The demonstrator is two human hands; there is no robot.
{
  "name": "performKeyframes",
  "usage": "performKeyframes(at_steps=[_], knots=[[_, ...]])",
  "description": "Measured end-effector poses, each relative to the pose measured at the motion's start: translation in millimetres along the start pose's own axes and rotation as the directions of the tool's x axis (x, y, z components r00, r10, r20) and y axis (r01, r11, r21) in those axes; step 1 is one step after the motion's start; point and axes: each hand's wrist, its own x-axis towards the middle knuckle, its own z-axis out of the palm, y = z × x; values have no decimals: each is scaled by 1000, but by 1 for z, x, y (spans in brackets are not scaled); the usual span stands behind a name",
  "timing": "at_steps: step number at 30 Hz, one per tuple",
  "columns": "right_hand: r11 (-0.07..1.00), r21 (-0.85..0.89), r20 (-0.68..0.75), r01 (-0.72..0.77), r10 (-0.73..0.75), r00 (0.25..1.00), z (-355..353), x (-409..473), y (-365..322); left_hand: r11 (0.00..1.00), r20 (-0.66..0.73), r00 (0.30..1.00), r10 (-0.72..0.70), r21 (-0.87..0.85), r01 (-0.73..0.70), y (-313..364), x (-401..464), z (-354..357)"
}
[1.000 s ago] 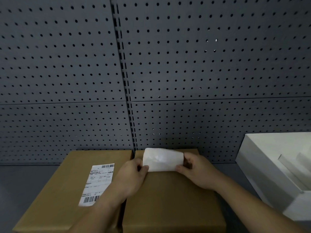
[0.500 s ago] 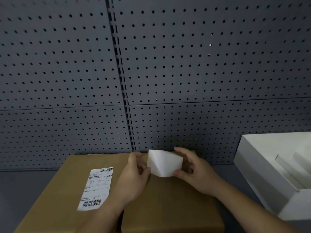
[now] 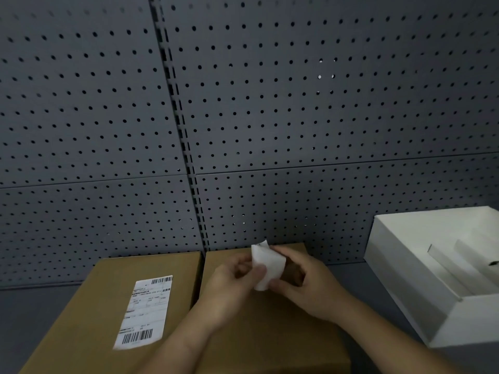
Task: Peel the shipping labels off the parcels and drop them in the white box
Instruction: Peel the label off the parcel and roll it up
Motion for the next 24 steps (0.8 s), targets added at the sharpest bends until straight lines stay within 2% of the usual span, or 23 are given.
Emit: performKeyframes(at_steps=[3,11,15,20,24], knots=[[1000,-2,-9,-1,1,1000,-1,-1,1,996,-41,999,-1,86,5,2,1,6],[999,37,-16,-34,35,999,-9,-8,7,997,29,998,-64,-37,65,3,0,11],[997,-75,-36,-27,25,999,-17,-16,7,999,45,998,-50,-15,51,7,3,15],[934,-355,-41,45,-64,997,-28,-27,2,998,96,995,-12,67,5,12,12,32],[916,-399,-37,38,-57,998,-40,-34,-3,976,116,993,21,215,-46,14,24,51]])
